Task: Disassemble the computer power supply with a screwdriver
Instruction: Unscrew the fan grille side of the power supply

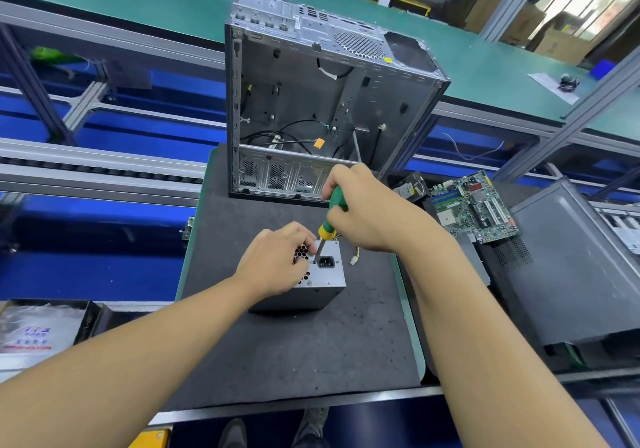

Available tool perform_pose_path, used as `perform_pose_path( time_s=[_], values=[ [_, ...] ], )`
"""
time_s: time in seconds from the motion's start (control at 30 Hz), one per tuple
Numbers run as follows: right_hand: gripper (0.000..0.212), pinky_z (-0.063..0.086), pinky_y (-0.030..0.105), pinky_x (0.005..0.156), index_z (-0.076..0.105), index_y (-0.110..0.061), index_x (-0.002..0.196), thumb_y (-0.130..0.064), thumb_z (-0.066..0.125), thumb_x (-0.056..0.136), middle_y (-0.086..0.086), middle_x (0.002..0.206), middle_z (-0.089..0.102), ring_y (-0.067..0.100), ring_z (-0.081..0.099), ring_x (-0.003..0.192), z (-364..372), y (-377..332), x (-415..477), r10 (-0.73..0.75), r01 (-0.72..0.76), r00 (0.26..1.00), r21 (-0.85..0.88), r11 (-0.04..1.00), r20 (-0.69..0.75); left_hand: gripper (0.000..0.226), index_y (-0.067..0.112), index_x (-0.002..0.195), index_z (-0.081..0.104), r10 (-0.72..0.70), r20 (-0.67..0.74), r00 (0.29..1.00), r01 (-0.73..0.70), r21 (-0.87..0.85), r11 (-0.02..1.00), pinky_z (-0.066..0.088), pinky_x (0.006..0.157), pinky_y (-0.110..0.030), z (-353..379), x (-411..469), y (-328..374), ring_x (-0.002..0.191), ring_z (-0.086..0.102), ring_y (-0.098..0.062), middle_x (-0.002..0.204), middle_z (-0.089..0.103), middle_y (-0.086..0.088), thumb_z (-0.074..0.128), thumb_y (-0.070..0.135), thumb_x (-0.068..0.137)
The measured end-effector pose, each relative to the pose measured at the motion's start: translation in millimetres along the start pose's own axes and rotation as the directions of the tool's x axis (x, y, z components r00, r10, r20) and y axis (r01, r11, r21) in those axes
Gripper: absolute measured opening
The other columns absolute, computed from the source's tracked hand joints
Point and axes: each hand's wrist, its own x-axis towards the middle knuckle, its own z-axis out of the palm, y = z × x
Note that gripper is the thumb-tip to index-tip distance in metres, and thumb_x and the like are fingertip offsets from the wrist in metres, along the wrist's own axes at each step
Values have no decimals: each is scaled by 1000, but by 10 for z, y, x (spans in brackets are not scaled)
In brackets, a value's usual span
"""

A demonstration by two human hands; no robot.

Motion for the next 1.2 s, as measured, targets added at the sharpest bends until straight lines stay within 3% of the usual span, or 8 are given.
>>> perform_pose_path(
  time_s=[0.17,0.3,0.43,0.5,0.77,0.9,1.0,1.2],
  values=[
    [6,50,44,86,56,-31,97,-27,53,94,-4,108,46,21,56,96,-11,-19,-4,-42,41,999,32,999,17,24,38,83,55,12,4,1000,-12,7,1000,29,85,-26,-9,-1,13,76,49,16,108,54,27,55,14,79],
    [40,48,47,94,41,-40,140,-53,30,103,-4,126,59,24,55,117,-9,-33,9,-33,28,999,-145,989,-32,19,39,80,57,5,20,1000,-6,20,1000,28,85,-25,-14,-9,2,78,50,13,105,48,30,57,20,79],
    [23,44,34,61,40,-11,116,-31,40,105,4,81,56,26,54,69,24,-34,28,-16,9,997,-94,996,-74,20,41,78,56,11,3,1000,-11,-3,1000,31,86,-26,-13,-11,16,78,49,17,106,52,28,60,21,79],
    [15,34,34,55,40,-10,111,-21,45,101,2,87,44,21,43,60,21,-50,3,-32,31,998,-30,999,-47,21,40,77,56,19,-11,1000,-19,-16,1000,35,87,-29,-10,-20,23,74,49,17,108,55,26,62,20,79],
    [29,48,42,85,49,-26,84,3,46,81,-3,103,41,24,45,97,-47,-49,-57,-40,40,999,2,999,17,20,40,77,57,12,-13,1000,-12,-13,1000,34,89,-28,-1,-31,16,79,50,14,111,56,26,61,21,79],
    [7,44,41,87,52,-26,101,-25,45,98,-9,101,46,21,44,105,18,-50,-30,-81,80,997,65,995,1,17,40,76,57,9,-6,1000,-9,-13,1000,31,86,-27,-5,-22,22,79,50,15,104,50,29,60,23,78],
    [27,44,43,78,42,-23,115,-46,36,103,-6,91,53,22,47,100,46,-40,-11,-40,38,992,-13,999,-119,16,41,76,56,9,0,1000,-9,-8,1000,35,88,-29,-6,-19,21,77,50,14,107,53,28,58,25,77],
    [19,41,38,82,39,-18,115,-26,49,101,3,116,46,24,48,97,15,-41,-22,-41,45,988,26,999,-149,15,42,75,56,-4,10,1000,4,7,1000,33,87,-26,-12,-19,29,79,51,13,108,52,28,57,27,76]
  ],
)
